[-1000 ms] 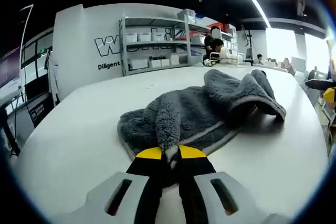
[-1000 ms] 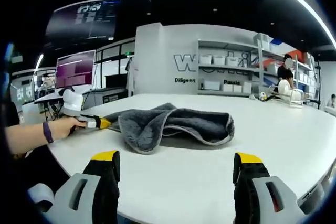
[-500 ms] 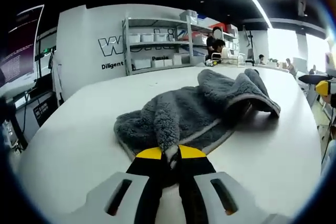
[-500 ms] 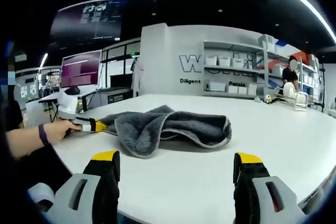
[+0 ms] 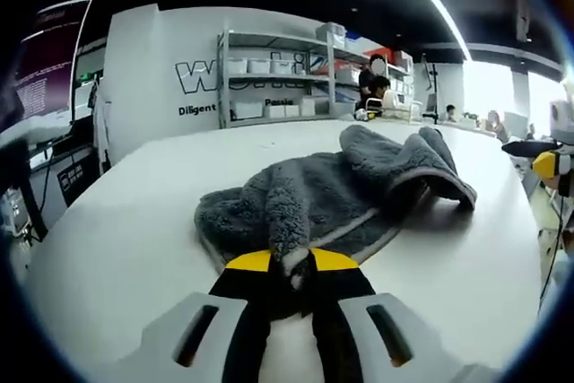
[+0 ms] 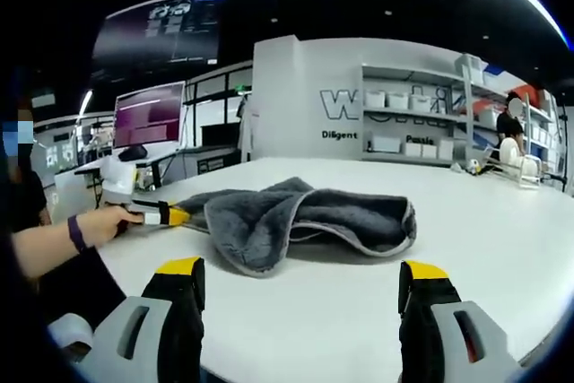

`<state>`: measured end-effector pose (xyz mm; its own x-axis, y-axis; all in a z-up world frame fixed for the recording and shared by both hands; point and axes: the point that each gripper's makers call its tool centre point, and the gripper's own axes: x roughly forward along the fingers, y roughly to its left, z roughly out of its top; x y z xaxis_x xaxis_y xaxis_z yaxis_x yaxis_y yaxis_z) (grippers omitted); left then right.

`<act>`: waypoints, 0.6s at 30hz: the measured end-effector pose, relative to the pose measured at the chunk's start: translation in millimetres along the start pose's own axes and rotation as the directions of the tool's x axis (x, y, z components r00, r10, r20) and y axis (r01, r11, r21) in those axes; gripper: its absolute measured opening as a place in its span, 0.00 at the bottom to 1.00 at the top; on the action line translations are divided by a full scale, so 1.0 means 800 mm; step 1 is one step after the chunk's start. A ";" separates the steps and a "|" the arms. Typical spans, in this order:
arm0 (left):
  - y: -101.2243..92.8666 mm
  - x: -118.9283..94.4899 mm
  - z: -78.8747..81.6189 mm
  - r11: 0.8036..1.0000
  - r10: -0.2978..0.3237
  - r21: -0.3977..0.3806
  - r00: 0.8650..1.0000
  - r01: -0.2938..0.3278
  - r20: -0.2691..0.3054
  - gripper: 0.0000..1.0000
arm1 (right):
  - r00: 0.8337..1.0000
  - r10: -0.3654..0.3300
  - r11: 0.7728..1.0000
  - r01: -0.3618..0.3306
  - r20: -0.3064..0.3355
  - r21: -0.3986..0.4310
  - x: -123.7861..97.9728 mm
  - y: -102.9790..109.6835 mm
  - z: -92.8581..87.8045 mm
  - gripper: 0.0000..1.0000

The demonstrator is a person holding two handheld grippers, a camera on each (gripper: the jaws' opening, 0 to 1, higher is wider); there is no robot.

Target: Open the folded towel by lifting each exposed corner and separating the folded layers until the towel lies flat within the target outline without major curled edges

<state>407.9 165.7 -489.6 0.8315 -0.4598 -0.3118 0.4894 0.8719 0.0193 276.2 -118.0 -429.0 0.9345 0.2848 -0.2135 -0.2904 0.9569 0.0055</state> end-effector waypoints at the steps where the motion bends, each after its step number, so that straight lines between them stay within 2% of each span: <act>1: 0.001 0.000 0.000 1.000 0.005 -0.008 1.000 -0.005 0.001 0.17 | 1.000 0.004 1.000 -0.004 -0.001 -0.002 0.000 0.002 0.000 0.91; 10: 0.002 -0.008 -0.002 0.999 0.012 -0.039 1.000 -0.012 0.007 0.29 | 1.000 -0.009 1.000 0.009 0.006 -0.002 -0.006 -0.004 0.004 0.91; 15: 0.003 -0.019 0.008 0.997 0.012 -0.077 0.998 -0.008 0.056 0.32 | 1.000 -0.023 1.000 0.023 -0.001 0.000 -0.006 -0.011 0.001 0.91; 18: 0.009 -0.025 0.013 0.998 0.040 -0.056 0.996 -0.035 0.082 0.35 | 0.999 -0.031 1.000 0.031 -0.009 0.001 -0.004 -0.013 -0.002 0.91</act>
<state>397.0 179.4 -473.5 0.8690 -0.4370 -0.2320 0.4444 0.8956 -0.0225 275.8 -129.0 -429.8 0.9413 0.2545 -0.2219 -0.2609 0.9654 0.0003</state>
